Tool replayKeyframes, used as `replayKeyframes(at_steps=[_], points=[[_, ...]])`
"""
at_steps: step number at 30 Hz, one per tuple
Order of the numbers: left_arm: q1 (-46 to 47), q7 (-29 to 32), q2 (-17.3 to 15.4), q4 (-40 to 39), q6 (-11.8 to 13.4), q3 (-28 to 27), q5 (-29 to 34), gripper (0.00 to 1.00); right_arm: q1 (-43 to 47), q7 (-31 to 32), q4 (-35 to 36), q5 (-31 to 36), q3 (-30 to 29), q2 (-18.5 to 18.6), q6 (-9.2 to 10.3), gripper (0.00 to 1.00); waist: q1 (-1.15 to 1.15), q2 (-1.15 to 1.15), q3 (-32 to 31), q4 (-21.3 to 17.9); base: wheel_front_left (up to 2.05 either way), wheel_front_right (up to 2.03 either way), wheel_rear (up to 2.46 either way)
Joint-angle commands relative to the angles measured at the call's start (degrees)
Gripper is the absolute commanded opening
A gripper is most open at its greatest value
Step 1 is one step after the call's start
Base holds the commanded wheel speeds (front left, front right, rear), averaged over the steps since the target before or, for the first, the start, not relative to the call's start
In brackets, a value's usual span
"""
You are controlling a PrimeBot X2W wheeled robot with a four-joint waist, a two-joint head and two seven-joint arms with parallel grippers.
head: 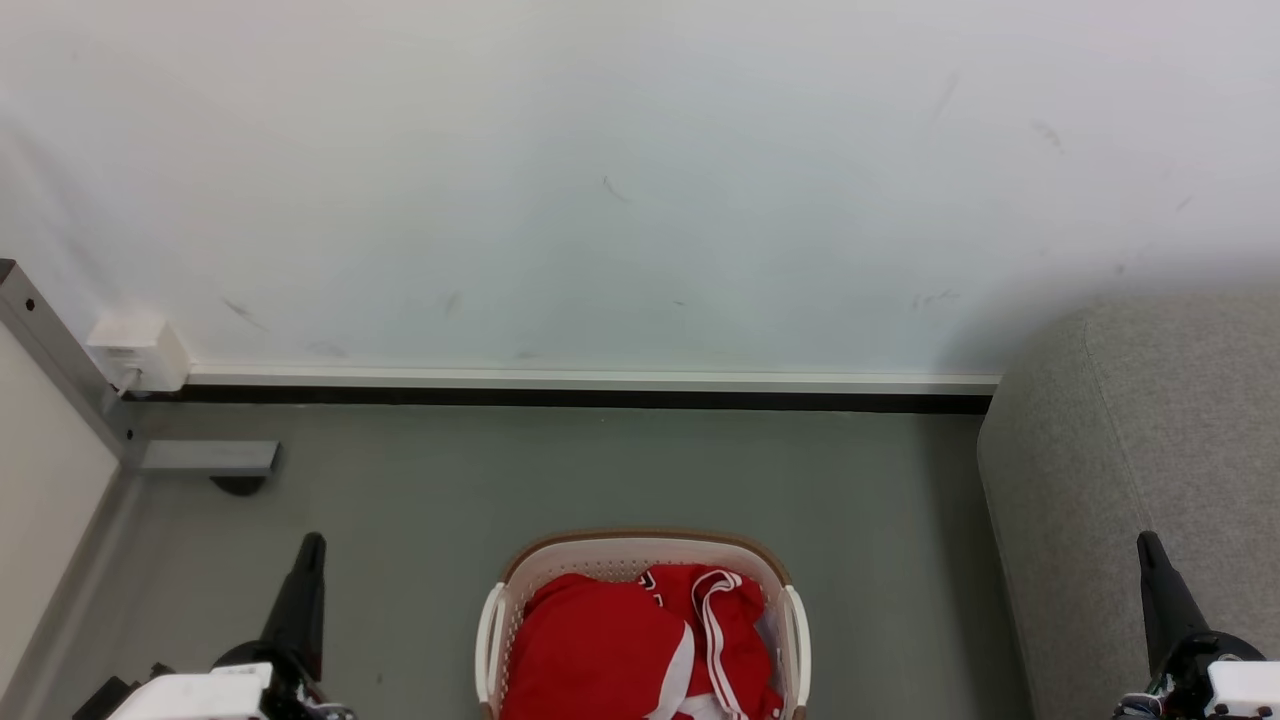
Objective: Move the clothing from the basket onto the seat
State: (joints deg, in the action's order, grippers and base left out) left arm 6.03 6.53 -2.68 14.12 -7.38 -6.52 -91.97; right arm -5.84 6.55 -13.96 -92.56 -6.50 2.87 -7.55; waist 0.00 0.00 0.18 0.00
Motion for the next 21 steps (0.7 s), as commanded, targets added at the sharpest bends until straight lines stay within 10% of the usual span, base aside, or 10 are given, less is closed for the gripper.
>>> replayKeyframes(at_steps=[1,21], points=[[0.4,0.2,-0.4,-0.2,-0.3,-0.1,-0.8,0.00,-0.8,0.1,-0.1,0.3,-0.2,0.0,0.14,0.00,0.00,0.00,0.0,0.0,0.00,0.00,0.00],[0.4,0.2,-0.4,-0.2,-0.3,-0.1,-0.8,0.00,-0.8,0.1,-0.1,0.3,-0.2,0.0,0.14,0.00,0.00,0.00,0.0,0.0,0.00,0.00,0.00]])
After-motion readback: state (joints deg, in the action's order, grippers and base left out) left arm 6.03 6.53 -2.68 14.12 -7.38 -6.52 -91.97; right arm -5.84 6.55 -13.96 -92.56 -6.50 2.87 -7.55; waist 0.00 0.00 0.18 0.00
